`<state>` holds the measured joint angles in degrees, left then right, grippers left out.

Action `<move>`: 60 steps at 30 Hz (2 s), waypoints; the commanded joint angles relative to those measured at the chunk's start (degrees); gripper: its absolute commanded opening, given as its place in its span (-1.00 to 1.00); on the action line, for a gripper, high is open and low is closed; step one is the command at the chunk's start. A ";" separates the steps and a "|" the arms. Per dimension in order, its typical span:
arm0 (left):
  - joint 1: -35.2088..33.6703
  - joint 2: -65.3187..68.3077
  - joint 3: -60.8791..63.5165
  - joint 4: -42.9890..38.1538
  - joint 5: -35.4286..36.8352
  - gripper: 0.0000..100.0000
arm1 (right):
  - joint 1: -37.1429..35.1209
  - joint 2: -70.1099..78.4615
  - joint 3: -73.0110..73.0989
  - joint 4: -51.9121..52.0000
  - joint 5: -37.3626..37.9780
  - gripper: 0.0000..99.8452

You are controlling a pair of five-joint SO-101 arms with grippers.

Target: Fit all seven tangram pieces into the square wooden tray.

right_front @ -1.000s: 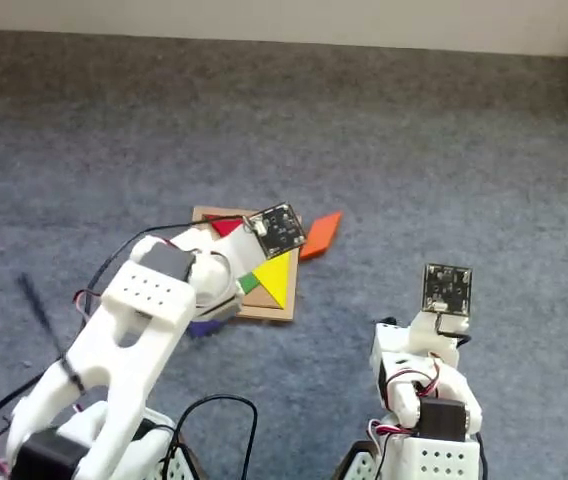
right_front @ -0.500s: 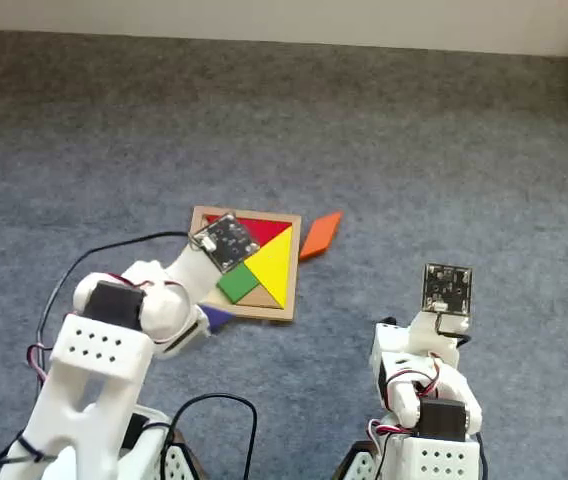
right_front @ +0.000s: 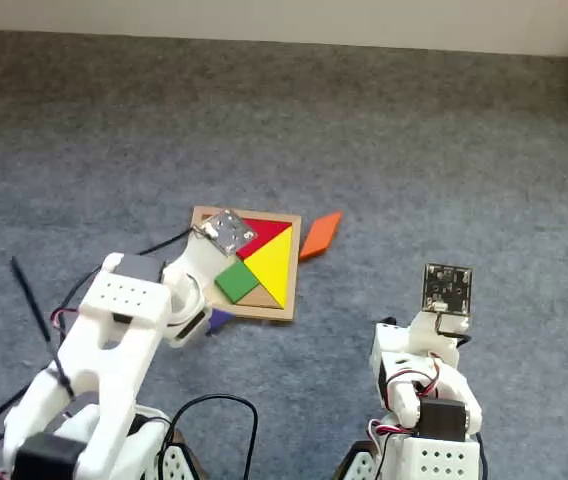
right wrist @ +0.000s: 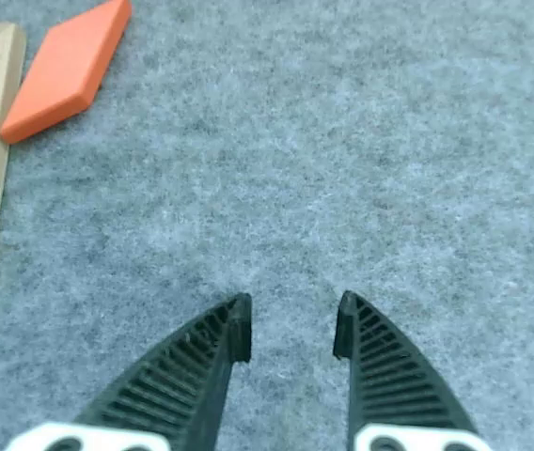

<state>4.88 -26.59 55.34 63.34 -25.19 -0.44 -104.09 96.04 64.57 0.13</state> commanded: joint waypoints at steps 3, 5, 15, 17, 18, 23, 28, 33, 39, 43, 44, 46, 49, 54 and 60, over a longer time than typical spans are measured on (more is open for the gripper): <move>-0.48 5.41 -2.07 -5.01 1.14 -0.69 | 0.66 -0.04 8.22 -0.66 0.70 -0.69; -0.48 6.81 -3.65 -4.92 1.14 -0.69 | 0.66 -0.04 8.22 -0.66 0.70 -0.69; -0.48 10.86 -12.53 -4.92 1.14 -0.70 | 0.66 -0.04 8.22 -0.66 0.70 -0.69; -0.31 10.86 -12.79 -4.92 1.14 -0.69 | 0.66 -0.04 8.22 -0.66 0.70 -0.69; -0.31 10.86 -12.88 -4.92 0.97 -0.69 | 0.66 -0.04 8.22 -0.66 0.70 -0.69; -0.57 10.86 -12.88 -4.92 0.88 -0.69 | 0.66 -0.04 8.22 -0.66 0.70 -0.69; -0.75 10.86 -12.88 -4.92 0.79 -0.69 | 0.66 -0.04 8.22 -0.66 0.70 -0.69; -2.86 10.33 -13.05 -5.01 0.62 -0.69 | 0.66 -0.04 8.22 -0.66 0.70 -0.69; -5.14 10.42 -16.75 -2.73 -0.70 -0.69 | 0.66 -0.04 8.22 -0.66 0.70 -0.69; -7.34 10.86 -17.63 -2.90 -0.79 -0.69 | 0.66 -0.04 8.22 -0.66 0.70 -0.69; -7.43 10.86 -17.54 -2.90 -0.79 -0.69 | 0.66 -0.04 8.22 -0.66 0.70 -0.69; -7.43 10.86 -17.36 -2.90 -0.79 -0.69 | 0.66 -0.04 8.22 -0.66 0.70 -0.69; -7.43 10.86 -17.36 -2.90 -0.88 -0.69 | 0.66 -0.04 8.22 -0.66 0.70 -0.69; -7.96 10.95 -15.69 -2.90 -0.88 -0.69 | 0.66 -0.04 8.22 -0.66 0.70 -0.69; -10.59 10.95 -12.18 -7.82 -0.88 -0.69 | 0.66 -0.04 8.22 -0.66 0.70 -0.69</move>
<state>-4.00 -15.69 42.42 58.51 -25.45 -0.44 -104.09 96.04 64.57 0.13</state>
